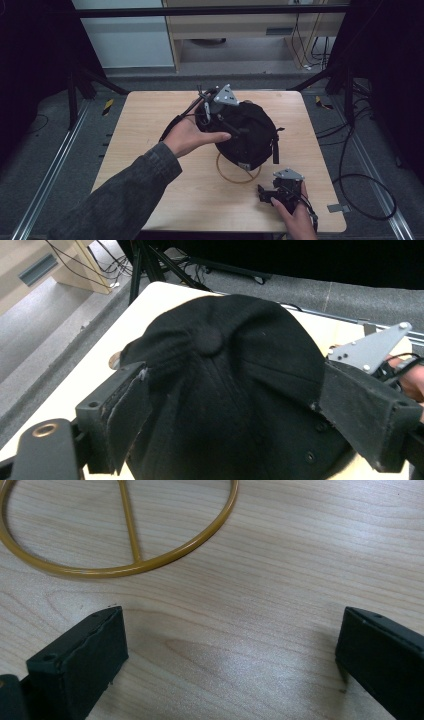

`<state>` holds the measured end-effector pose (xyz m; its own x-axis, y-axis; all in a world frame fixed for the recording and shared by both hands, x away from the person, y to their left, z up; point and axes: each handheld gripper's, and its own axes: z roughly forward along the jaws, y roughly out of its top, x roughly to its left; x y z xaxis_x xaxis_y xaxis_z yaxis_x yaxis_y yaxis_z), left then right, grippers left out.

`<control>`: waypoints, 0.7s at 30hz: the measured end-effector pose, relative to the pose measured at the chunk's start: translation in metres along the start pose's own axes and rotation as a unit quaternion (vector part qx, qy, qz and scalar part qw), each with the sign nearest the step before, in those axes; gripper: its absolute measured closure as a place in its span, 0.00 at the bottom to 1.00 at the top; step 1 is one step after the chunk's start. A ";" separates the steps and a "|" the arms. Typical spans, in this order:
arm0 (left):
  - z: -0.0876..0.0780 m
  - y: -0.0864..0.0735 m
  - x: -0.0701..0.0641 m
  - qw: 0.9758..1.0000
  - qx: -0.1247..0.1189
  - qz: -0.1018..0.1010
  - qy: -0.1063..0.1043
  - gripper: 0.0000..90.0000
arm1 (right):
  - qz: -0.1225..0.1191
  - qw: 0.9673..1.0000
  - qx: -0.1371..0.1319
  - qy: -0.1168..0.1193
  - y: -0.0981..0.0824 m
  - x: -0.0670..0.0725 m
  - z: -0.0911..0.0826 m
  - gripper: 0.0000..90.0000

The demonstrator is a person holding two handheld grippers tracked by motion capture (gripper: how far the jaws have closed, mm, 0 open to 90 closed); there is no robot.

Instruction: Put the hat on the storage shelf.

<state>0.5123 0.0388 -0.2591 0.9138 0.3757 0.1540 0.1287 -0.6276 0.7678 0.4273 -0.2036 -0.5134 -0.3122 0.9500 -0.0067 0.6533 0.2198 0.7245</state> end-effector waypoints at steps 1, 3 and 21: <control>-0.001 -0.002 -0.001 1.000 0.001 0.001 -0.001 0.14 | 0.000 1.000 0.000 0.000 0.000 0.000 0.000 0.00; -0.002 -0.005 -0.003 1.000 0.001 0.000 0.000 0.13 | 0.002 1.000 0.000 0.000 0.000 0.000 0.000 0.00; -0.036 -0.033 -0.010 1.000 -0.016 -0.018 0.015 0.12 | 0.003 1.000 0.001 -0.001 0.000 0.001 0.000 0.00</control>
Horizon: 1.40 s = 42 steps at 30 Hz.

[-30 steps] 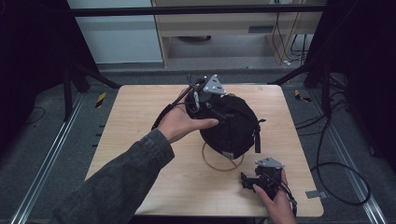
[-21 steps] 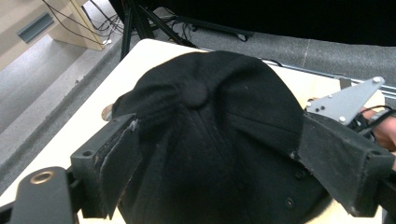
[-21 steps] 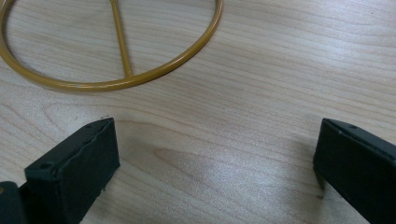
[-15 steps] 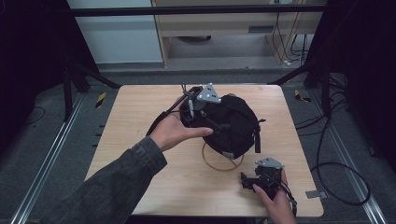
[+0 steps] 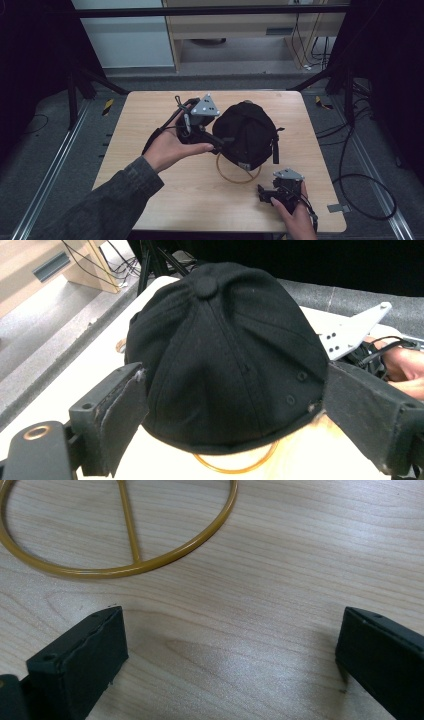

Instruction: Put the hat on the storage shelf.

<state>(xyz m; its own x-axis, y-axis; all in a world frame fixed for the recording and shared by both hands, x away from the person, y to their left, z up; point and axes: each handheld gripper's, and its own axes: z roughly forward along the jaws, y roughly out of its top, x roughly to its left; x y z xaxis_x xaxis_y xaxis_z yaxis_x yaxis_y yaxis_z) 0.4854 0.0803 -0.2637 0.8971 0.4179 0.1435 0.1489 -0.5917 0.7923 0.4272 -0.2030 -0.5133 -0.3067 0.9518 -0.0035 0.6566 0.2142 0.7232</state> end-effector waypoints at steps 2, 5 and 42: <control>-0.005 -0.005 0.000 1.000 -0.002 0.001 0.010 0.11 | 0.001 1.000 0.000 0.000 0.000 0.000 0.000 0.00; -0.007 -0.009 0.000 1.000 -0.006 -0.008 0.007 0.11 | -0.001 1.000 0.000 0.001 0.000 0.000 0.000 0.00; -0.023 -0.101 0.000 0.997 -0.003 -0.074 0.022 0.04 | -0.001 1.000 -0.001 0.000 0.000 0.000 0.000 0.00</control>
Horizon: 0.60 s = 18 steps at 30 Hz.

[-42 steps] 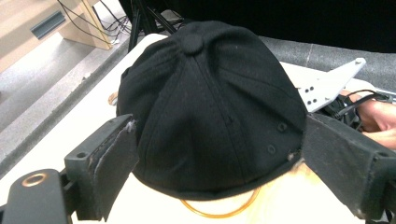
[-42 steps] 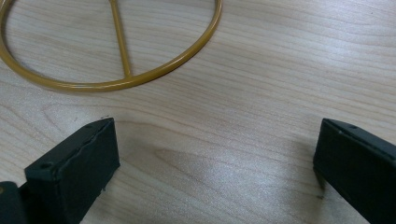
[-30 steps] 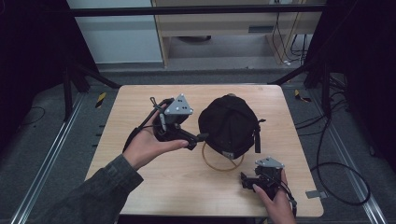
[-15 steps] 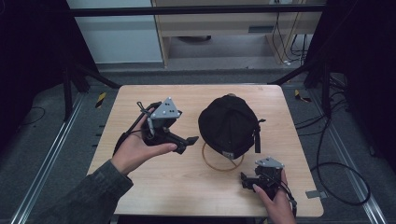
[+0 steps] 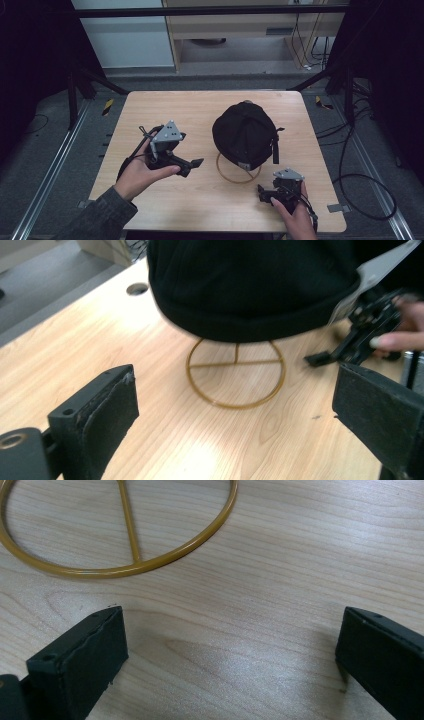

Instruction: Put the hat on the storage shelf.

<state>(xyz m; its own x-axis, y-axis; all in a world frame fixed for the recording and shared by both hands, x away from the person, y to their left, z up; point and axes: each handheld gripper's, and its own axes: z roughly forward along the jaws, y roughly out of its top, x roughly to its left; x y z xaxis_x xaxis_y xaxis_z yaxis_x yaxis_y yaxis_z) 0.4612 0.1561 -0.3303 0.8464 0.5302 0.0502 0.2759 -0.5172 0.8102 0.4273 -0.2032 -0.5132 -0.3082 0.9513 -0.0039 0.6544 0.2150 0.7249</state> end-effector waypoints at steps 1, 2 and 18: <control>0.000 0.000 0.000 1.000 0.000 0.000 0.000 0.04 | 0.000 1.000 0.000 0.000 0.000 0.000 0.000 0.00; 0.003 -0.009 0.002 1.000 0.006 -0.001 0.000 0.04 | 0.000 1.000 0.000 0.000 0.000 0.000 0.000 0.00; 0.021 -0.093 0.033 0.998 0.036 -0.049 0.035 0.05 | 0.000 1.000 0.000 0.000 0.000 0.000 0.000 0.00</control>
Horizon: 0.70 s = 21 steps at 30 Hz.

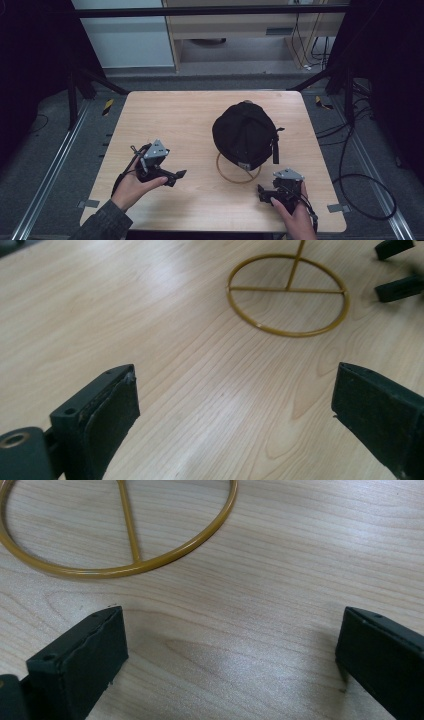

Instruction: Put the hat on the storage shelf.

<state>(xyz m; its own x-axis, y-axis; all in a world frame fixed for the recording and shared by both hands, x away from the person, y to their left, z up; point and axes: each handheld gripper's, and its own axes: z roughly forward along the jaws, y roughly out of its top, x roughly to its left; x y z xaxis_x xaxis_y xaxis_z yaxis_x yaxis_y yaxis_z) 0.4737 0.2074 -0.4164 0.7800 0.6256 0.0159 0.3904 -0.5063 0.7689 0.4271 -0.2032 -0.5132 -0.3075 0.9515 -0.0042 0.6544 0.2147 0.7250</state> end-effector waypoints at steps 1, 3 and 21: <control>0.001 -0.004 0.003 1.000 0.002 -0.003 0.002 0.05 | 0.000 1.000 0.000 0.000 0.000 0.000 0.000 0.00; 0.002 -0.012 0.008 1.000 0.005 -0.009 0.007 0.05 | 0.000 1.000 0.000 0.000 0.000 0.000 0.000 0.00; 0.000 -0.076 0.048 0.996 0.053 -0.056 0.054 0.05 | 0.002 1.000 0.000 0.000 0.000 0.000 0.000 0.00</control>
<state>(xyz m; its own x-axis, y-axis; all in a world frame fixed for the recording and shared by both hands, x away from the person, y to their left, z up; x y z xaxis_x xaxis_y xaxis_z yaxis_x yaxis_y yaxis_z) 0.4813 0.2759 -0.4734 0.6736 0.7390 0.0073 0.5261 -0.4865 0.6975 0.4268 -0.2030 -0.5132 -0.3045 0.9525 -0.0010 0.6555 0.2103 0.7253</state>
